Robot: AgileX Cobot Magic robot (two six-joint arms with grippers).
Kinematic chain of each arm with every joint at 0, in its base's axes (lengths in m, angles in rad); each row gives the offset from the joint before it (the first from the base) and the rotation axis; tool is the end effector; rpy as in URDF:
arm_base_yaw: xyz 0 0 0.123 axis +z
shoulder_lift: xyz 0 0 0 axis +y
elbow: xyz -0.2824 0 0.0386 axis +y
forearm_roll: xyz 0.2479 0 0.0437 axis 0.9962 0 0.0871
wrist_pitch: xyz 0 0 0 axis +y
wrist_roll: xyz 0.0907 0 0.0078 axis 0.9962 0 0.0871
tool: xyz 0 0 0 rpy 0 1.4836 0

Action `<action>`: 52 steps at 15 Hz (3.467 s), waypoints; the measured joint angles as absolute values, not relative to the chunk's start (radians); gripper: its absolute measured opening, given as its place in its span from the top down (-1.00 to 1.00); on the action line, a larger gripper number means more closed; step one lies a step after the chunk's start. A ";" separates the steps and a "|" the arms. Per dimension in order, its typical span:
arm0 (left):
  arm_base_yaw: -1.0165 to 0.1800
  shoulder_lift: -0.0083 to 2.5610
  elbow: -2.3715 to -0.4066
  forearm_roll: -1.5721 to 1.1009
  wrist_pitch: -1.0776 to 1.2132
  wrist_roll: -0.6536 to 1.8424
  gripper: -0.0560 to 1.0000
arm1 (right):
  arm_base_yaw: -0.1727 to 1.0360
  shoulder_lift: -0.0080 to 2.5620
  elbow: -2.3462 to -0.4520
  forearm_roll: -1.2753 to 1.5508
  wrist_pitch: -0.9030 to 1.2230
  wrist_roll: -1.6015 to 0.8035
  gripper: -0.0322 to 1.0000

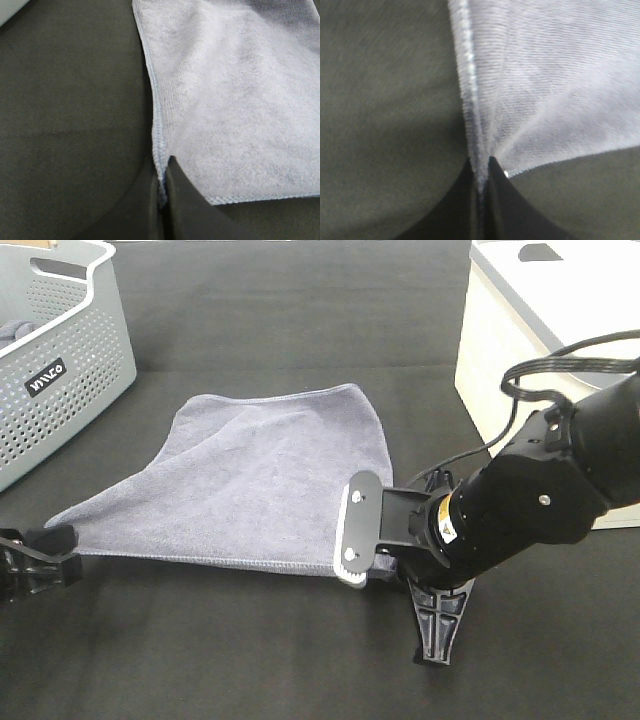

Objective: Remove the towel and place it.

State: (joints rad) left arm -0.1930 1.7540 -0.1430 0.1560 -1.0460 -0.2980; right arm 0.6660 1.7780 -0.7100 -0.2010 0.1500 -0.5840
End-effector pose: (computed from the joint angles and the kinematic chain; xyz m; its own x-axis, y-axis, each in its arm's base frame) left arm 0.1968 -0.0509 0.1022 -0.5118 -0.1197 -0.8507 0.2004 0.9463 -0.2537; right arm 0.2317 0.1786 0.1130 -0.0752 -0.9556 -0.2849 -0.9317 0.1691 -0.3214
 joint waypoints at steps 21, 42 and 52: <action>-0.193 1.753 -0.088 0.121 -1.088 -0.506 -0.58 | 0.666 1.337 -0.709 -0.219 0.381 -0.570 -0.13; -0.163 1.760 -1.725 0.205 0.636 -0.091 -0.55 | 0.480 1.437 -1.053 -0.267 0.288 0.147 -0.13; -0.076 1.759 -2.102 0.026 1.080 0.039 -0.55 | 0.129 1.806 -2.077 0.000 1.129 -0.025 -0.19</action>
State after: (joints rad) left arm -0.0760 1.7590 -2.1020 0.0260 1.0800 0.0390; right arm 0.1290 1.8060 -2.0770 0.0000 1.1290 -0.0250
